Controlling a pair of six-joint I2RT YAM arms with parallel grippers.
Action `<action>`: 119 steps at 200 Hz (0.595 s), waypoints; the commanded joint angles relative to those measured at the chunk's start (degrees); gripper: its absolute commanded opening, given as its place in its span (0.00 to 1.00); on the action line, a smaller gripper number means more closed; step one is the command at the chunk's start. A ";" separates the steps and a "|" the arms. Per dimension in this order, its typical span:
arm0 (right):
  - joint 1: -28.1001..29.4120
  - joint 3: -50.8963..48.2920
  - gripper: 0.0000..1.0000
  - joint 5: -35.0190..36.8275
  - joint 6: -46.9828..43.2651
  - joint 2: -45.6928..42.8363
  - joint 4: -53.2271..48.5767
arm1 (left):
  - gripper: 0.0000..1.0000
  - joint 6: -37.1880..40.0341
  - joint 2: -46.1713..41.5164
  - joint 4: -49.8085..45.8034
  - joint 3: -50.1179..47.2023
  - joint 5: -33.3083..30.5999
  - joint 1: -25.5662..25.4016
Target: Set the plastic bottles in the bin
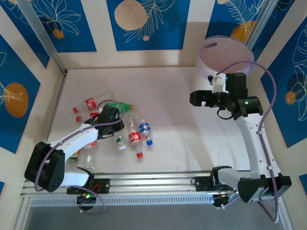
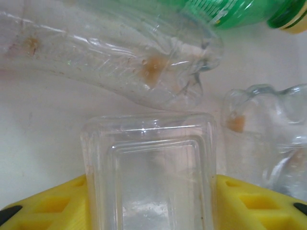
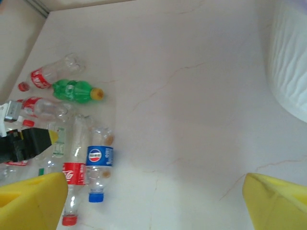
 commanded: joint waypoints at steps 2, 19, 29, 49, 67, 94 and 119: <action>1.35 -1.13 0.94 -7.86 1.47 -0.50 1.42 | 0.55 0.97 -3.03 -1.61 3.19 1.94 0.58; 3.38 -1.51 0.94 -10.85 1.72 0.41 2.14 | 0.57 0.21 -4.31 -0.13 4.82 5.41 0.65; 4.53 -1.43 0.94 -12.65 1.73 1.26 2.20 | 0.58 -0.55 -4.36 2.11 5.94 8.34 0.67; 6.66 -1.79 0.93 -17.08 2.93 3.54 3.88 | 0.59 -4.53 -1.80 11.29 8.27 17.93 0.69; 9.88 -3.08 0.91 -19.85 6.03 5.47 7.90 | 0.59 -9.82 2.04 22.24 9.92 26.17 0.36; 15.65 -5.82 0.89 -20.32 10.34 9.06 14.99 | 0.59 -13.80 6.00 30.05 12.77 30.53 -1.55; 18.77 -6.83 0.87 -21.34 12.71 13.33 19.41 | 0.59 -17.71 7.56 35.70 12.77 32.41 -3.02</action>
